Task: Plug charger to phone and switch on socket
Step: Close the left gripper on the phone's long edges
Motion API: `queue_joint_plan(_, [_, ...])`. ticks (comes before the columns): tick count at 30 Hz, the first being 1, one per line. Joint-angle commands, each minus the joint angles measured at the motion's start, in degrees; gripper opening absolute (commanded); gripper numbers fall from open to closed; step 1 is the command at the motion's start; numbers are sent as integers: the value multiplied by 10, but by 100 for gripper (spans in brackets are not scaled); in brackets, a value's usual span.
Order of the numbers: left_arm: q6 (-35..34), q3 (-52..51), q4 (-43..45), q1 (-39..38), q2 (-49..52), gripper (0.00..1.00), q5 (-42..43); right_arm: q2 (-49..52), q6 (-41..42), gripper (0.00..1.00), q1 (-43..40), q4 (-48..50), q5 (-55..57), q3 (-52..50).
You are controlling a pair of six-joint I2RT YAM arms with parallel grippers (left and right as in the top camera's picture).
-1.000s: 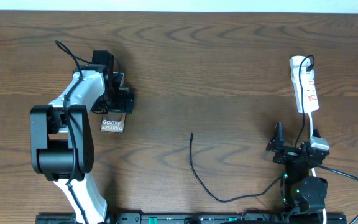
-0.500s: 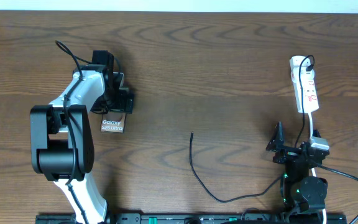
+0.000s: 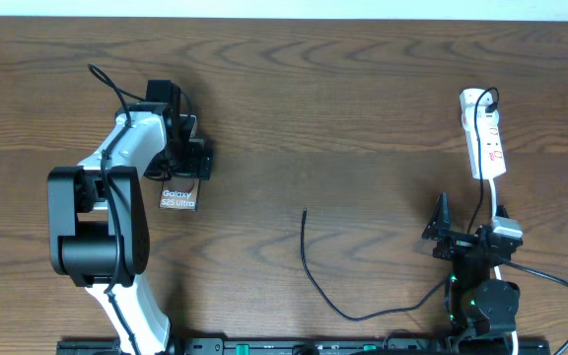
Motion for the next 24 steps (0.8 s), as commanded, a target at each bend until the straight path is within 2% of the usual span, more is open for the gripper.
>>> queue_joint_plan(1, [7,-17,-3,2,10,99,8,-4,-4,99,5,-3,4,0])
queue_joint_plan(4, [8,-17,-3,2,10,97,8,-4,-4,99,5,-3,4,0])
queue_joint_plan(10, [8,-17,-1,2,10,78,8,-4,-4,99,5,-3,4,0])
queue_joint_plan(24, [8,-17,-1,2,10,76,8,-4,-4,99,5,-3,4,0])
